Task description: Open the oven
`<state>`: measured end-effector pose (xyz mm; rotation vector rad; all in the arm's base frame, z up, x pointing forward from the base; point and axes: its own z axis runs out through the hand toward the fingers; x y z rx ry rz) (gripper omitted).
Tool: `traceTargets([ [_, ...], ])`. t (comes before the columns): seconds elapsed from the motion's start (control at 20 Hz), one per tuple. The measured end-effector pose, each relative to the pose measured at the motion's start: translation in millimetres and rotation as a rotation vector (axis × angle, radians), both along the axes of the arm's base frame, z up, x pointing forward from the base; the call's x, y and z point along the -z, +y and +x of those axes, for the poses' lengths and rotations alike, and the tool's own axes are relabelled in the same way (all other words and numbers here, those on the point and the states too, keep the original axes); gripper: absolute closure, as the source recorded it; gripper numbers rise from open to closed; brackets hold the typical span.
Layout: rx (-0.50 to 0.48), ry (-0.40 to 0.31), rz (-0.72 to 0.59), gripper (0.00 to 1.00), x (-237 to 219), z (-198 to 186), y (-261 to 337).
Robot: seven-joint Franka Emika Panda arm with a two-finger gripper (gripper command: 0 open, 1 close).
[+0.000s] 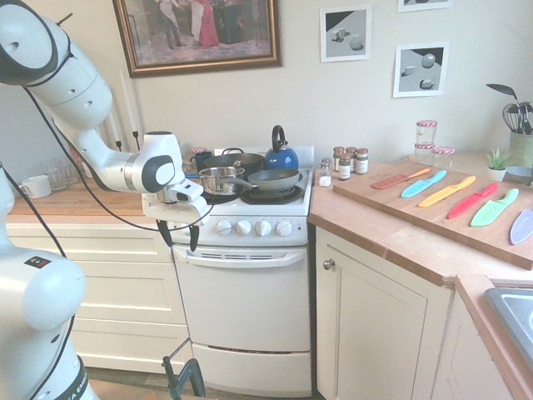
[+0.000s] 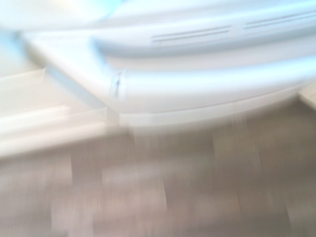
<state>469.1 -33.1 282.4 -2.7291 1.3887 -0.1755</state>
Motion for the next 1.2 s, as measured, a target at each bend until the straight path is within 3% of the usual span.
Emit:
traceTargets([
  [0.15, -0.011, -0.093, -0.008, 0.0, 25, 33, -11],
  [0.35, -0.064, -0.12, -0.03, 0.0, 43, 65, -23],
  [0.95, -0.106, -0.124, -0.074, 0.0, 107, 107, -41],
  [1.2, -0.124, -0.094, -0.093, 0.0, 129, 108, -59],
])
